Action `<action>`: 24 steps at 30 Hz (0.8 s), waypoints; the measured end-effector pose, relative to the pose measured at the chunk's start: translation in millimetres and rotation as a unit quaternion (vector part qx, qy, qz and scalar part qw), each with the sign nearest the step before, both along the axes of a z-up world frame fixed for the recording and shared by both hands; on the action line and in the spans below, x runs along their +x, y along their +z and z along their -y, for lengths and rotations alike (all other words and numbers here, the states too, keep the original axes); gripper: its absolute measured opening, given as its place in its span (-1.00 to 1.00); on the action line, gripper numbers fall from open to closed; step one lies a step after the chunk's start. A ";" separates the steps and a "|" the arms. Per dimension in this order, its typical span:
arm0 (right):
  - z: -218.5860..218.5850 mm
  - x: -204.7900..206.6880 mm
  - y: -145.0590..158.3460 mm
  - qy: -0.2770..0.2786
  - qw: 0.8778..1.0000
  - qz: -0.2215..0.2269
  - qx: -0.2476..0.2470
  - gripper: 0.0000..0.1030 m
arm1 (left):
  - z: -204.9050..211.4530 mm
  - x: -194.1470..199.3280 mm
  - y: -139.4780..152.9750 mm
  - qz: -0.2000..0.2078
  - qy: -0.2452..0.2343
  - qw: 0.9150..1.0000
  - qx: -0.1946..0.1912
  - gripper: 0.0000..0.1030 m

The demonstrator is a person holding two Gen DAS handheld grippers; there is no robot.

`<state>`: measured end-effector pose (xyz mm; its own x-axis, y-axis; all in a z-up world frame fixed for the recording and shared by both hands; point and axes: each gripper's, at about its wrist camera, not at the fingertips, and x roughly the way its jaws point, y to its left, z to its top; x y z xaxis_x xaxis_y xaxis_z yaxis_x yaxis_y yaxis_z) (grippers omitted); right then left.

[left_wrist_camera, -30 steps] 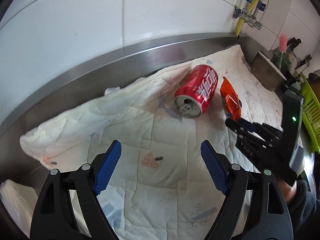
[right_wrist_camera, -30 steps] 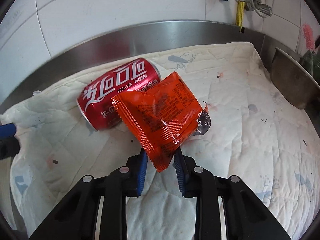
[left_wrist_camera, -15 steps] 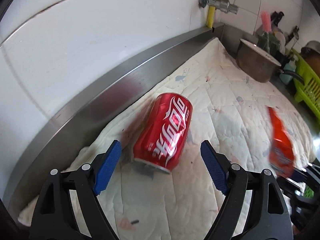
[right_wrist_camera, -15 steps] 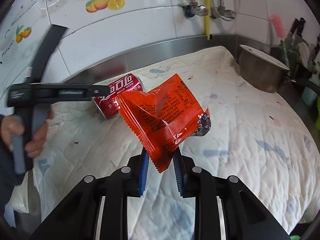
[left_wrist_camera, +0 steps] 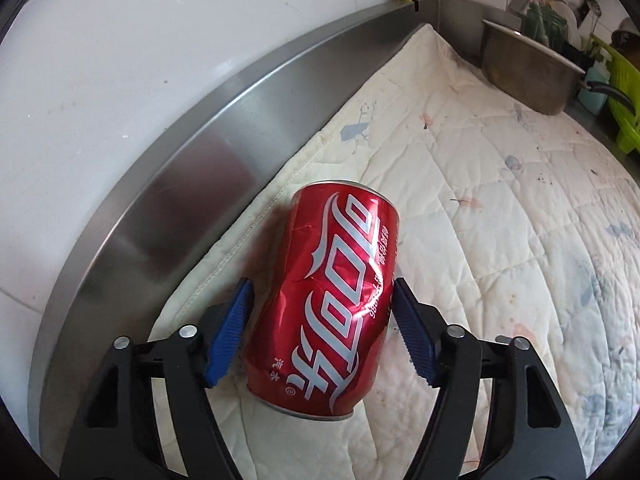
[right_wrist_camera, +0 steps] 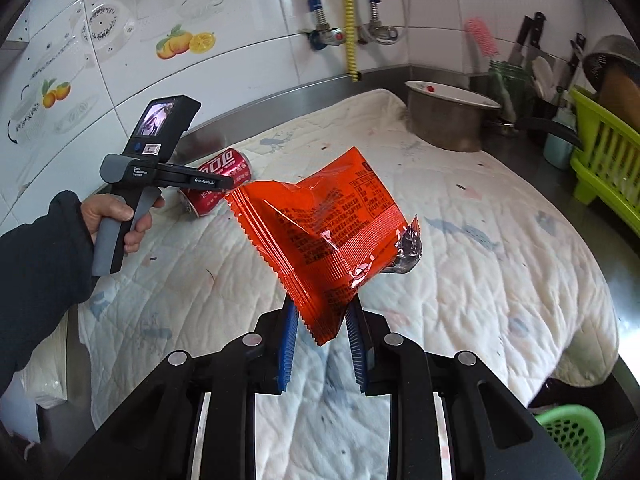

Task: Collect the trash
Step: 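Grasp the red cola can with the left tool while the right tool grasps the orange wrapper, then carry the orange wrapper with the right tool over the basket and release it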

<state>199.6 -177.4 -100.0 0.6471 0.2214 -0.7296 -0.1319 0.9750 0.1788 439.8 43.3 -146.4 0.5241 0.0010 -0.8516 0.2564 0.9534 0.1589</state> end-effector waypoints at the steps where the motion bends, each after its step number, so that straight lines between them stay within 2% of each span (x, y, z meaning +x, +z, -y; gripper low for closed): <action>1: 3.1 -6.4 1.2 -0.004 1.000 0.000 -0.001 -0.55 | 0.7 1.4 -2.0 -0.003 -0.001 1.000 0.002 0.34; 5: 15.5 -22.1 5.5 -0.020 1.000 0.001 -0.007 -0.55 | 3.1 5.5 -9.0 -0.009 -0.003 1.000 0.012 0.28; 11: 38.9 -53.8 9.8 -0.052 0.999 -0.003 -0.014 -0.55 | 3.1 -8.6 3.8 0.014 -0.004 1.000 -0.001 0.25; 18: 73.2 -99.9 5.6 -0.100 0.995 -0.019 -0.013 -0.55 | 9.3 -57.3 34.8 0.032 -0.026 0.998 -0.044 0.24; 24: 114.4 -145.9 -0.7 -0.156 0.987 -0.035 -0.024 -0.55 | 43.2 -116.3 62.3 0.048 -0.069 0.993 -0.087 0.24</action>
<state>53.7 -291.8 -100.7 0.6265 -0.0167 -0.7793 0.1868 0.9738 0.1293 323.5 0.1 -84.1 0.5875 -0.2189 -0.7791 0.3776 0.9257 0.0247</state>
